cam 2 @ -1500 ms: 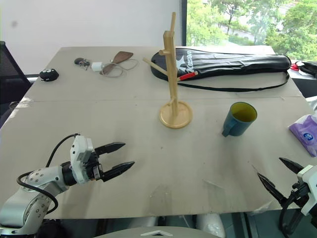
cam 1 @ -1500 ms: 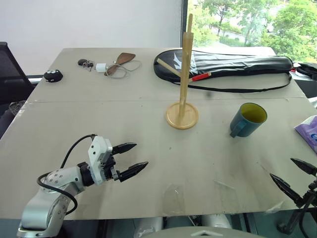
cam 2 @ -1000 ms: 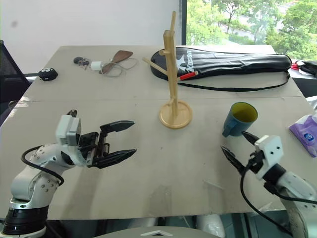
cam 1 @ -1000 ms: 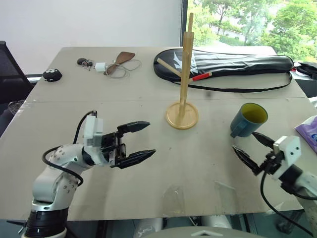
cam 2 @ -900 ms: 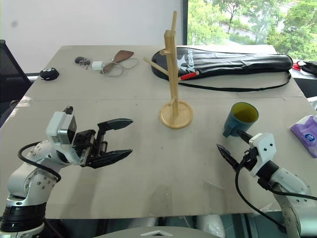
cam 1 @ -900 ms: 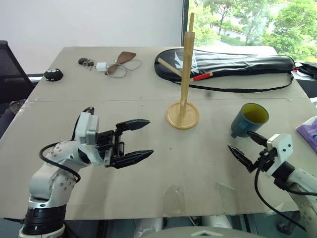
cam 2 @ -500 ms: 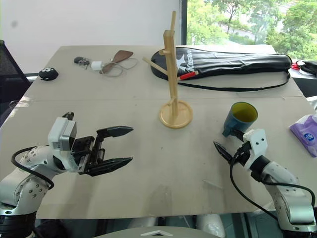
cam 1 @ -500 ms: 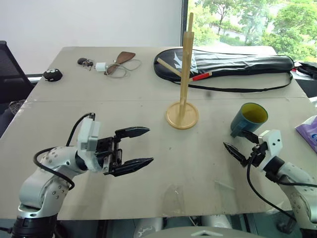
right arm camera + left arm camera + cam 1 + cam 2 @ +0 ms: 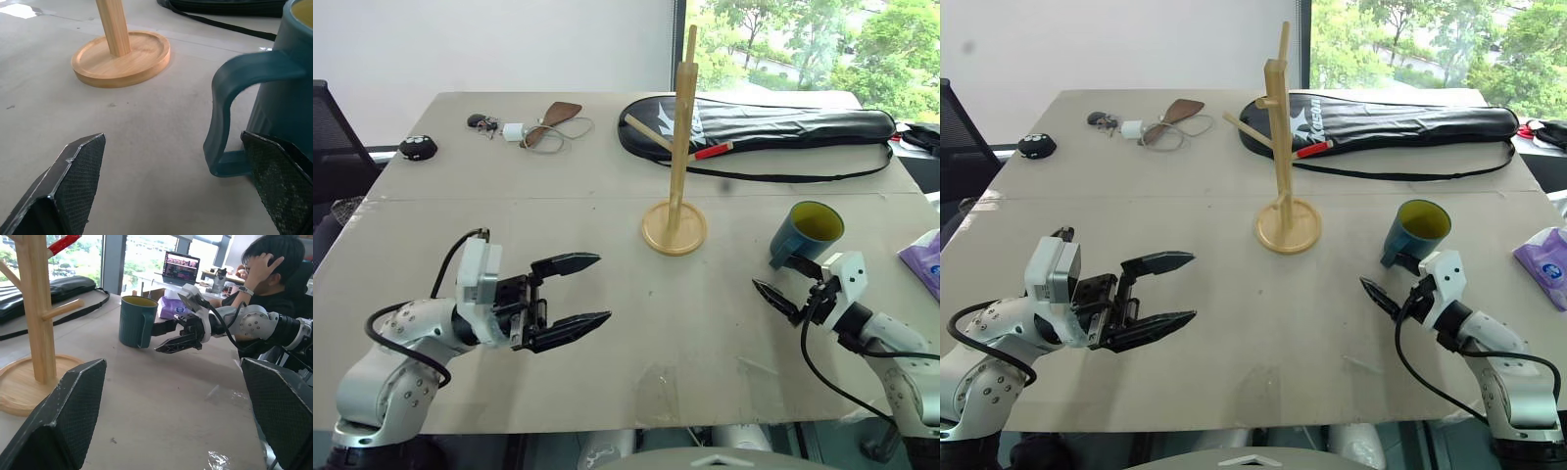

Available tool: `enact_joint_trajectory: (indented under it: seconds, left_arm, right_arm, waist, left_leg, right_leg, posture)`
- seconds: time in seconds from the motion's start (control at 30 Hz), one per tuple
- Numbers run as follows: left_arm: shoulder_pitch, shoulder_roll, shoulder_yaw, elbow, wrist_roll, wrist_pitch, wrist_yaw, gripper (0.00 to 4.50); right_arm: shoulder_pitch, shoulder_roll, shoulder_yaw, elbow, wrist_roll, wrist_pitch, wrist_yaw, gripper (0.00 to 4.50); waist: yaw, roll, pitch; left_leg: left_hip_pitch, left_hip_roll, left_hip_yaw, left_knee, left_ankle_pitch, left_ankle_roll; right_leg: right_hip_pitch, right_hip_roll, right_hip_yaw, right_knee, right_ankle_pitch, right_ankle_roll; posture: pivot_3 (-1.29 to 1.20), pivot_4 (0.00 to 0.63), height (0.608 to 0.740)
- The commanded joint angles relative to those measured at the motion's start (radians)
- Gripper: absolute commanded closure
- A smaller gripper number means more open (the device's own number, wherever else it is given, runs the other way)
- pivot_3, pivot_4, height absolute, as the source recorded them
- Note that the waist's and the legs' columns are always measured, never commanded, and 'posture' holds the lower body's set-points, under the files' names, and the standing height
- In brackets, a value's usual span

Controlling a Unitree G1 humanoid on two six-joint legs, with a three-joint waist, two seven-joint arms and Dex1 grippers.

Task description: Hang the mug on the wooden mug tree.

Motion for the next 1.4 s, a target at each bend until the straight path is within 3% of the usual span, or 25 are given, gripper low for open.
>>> enact_joint_trajectory:
  seconds: [0.03, 0.33, 0.43, 0.47, 0.5, 0.7, 1.03, 1.4]
  left_arm:
    - [0.007, 0.008, 0.033, -0.048, -0.029, 0.001, 0.015, 0.0]
    - [0.028, 0.019, 0.059, -0.099, -0.058, 0.02, 0.064, 0.0]
    - [0.037, 0.024, 0.071, -0.12, -0.067, 0.031, 0.078, 0.0]
    - [0.039, 0.025, 0.073, -0.123, -0.069, 0.033, 0.082, 0.0]
    - [0.039, 0.026, 0.072, -0.125, -0.07, 0.034, 0.086, 0.0]
    - [0.03, 0.024, 0.06, -0.111, -0.062, 0.027, 0.085, 0.0]
    - [0.026, -0.017, 0.068, -0.1, -0.084, 0.023, 0.118, 0.0]
    - [0.152, -0.109, 0.245, -0.113, -0.151, -0.069, 0.09, 0.0]
  right_arm:
    - [-0.029, 0.006, 0.009, 0.017, 0.003, -0.035, 0.022, 0.03]
    - [-0.09, 0.022, 0.034, 0.084, 0.0, -0.043, 0.033, 0.03]
    - [-0.104, 0.021, 0.027, 0.102, 0.006, -0.036, 0.033, 1.05]
    - [-0.105, 0.02, 0.026, 0.104, 0.005, -0.036, 0.033, 1.7]
    - [-0.105, 0.019, 0.024, 0.106, 0.004, -0.036, 0.033, 1.9]
    - [-0.111, 0.013, 0.016, 0.103, 0.004, -0.036, 0.027, 4.46]
    - [-0.184, -0.039, -0.004, 0.002, 0.055, 0.029, 0.03, 4.46]
    - [-0.556, -0.217, 0.007, -0.081, 0.235, 0.415, 0.038, 4.46]
  waist:
    - [-0.001, 0.0, 0.0]
    - [-0.001, 0.0, 0.0]
    - [0.0, 0.001, 0.001]
    - [0.0, 0.001, 0.001]
    - [0.0, 0.001, 0.001]
    - [-0.001, 0.001, 0.001]
    - [-0.004, 0.003, 0.002]
    - [-0.001, 0.004, 0.004]
  left_leg:
    - [0.0, 0.0, 0.0, 0.0, 0.0, 0.0]
    - [0.0, 0.0, 0.0, 0.0, 0.0, 0.0]
    - [0.0, 0.0, 0.0, 0.0, 0.0, 0.0]
    - [0.0, 0.0, 0.0, 0.0, 0.0, 0.0]
    - [0.0, 0.0, 0.0, 0.0, 0.0, 0.0]
    - [0.0, 0.0, 0.0, 0.0, 0.0, 0.0]
    - [0.0, 0.0, 0.0, 0.0, 0.0, 0.0]
    - [-0.002, 0.0, -0.003, -0.001, 0.0, 0.0]
  right_leg:
    - [0.0, 0.0, 0.0, 0.0, 0.0, 0.0]
    - [0.0, 0.0, 0.0, 0.0, 0.0, 0.0]
    - [0.0, 0.0, 0.0, 0.0, 0.0, 0.0]
    - [0.0, 0.0, 0.0, 0.0, 0.0, 0.0]
    - [0.0, 0.0, 0.0, 0.0, 0.0, 0.0]
    - [0.0, 0.0, 0.0, 0.0, 0.0, 0.0]
    - [0.0, 0.0, 0.0, 0.0, 0.0, 0.0]
    - [0.0, 0.0, -0.002, -0.004, 0.0, 0.0]
  posture:
    - [0.0, 0.15, 0.74]
    - [0.0, 0.15, 0.74]
    - [0.0, 0.15, 0.74]
    - [0.0, 0.15, 0.74]
    - [0.0, 0.15, 0.74]
    - [0.0, 0.15, 0.74]
    - [0.0, 0.15, 0.74]
    - [0.0, 0.15, 0.74]
